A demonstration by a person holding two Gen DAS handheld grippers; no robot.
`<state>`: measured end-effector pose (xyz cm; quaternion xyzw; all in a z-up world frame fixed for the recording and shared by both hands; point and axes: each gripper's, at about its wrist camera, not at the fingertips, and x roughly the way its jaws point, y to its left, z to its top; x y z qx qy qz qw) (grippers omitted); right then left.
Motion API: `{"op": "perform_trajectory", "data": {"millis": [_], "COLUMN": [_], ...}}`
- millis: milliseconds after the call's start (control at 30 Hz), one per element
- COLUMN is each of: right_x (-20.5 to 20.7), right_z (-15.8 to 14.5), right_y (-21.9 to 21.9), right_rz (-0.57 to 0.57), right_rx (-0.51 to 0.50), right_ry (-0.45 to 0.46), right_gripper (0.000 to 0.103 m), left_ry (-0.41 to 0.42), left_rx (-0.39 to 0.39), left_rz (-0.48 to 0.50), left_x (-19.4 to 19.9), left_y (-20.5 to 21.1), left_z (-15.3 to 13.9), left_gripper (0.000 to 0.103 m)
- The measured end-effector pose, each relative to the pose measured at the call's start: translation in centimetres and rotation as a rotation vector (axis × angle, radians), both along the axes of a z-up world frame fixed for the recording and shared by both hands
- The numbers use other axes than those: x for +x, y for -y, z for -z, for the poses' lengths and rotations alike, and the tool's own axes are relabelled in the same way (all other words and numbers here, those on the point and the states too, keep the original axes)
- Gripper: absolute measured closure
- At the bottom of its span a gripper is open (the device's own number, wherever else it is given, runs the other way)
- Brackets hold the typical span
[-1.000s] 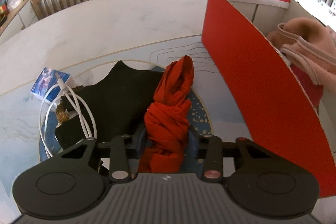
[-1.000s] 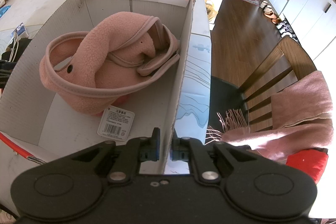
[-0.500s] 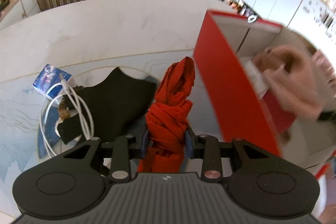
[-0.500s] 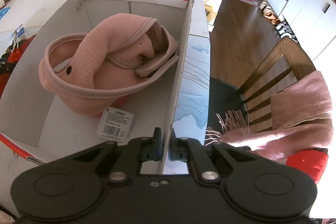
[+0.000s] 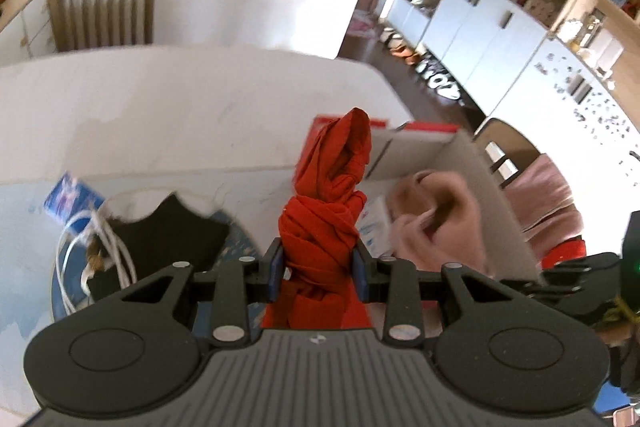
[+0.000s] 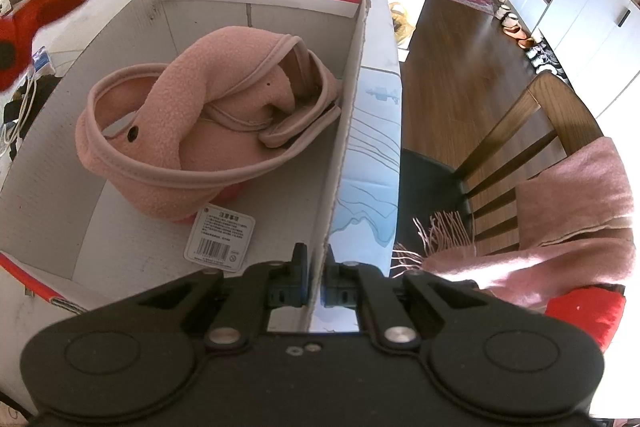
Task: Organize objects
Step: 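Lift and carry the red cloth with the left gripper into the box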
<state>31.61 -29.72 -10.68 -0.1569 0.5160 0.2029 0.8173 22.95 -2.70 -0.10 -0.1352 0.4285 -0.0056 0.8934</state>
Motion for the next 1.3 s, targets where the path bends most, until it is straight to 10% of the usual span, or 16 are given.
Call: {"op": "perform_trajectory", "data": {"millis": [333, 1300], "right_x": [0.1, 0.0], "right_z": [0.1, -0.1], "right_y": [0.1, 0.0], "right_rz": [-0.004, 0.006], "right_rx": [0.005, 0.02], "right_ry": [0.0, -0.006], "right_gripper": [0.098, 0.098], "left_ry": [0.072, -0.075], "left_rx": [0.1, 0.43], "left_rz": [0.153, 0.505], "left_x": [4.3, 13.1], "left_y": [4.7, 13.5], "left_z": [-3.4, 4.0], "left_gripper": [0.071, 0.07]}}
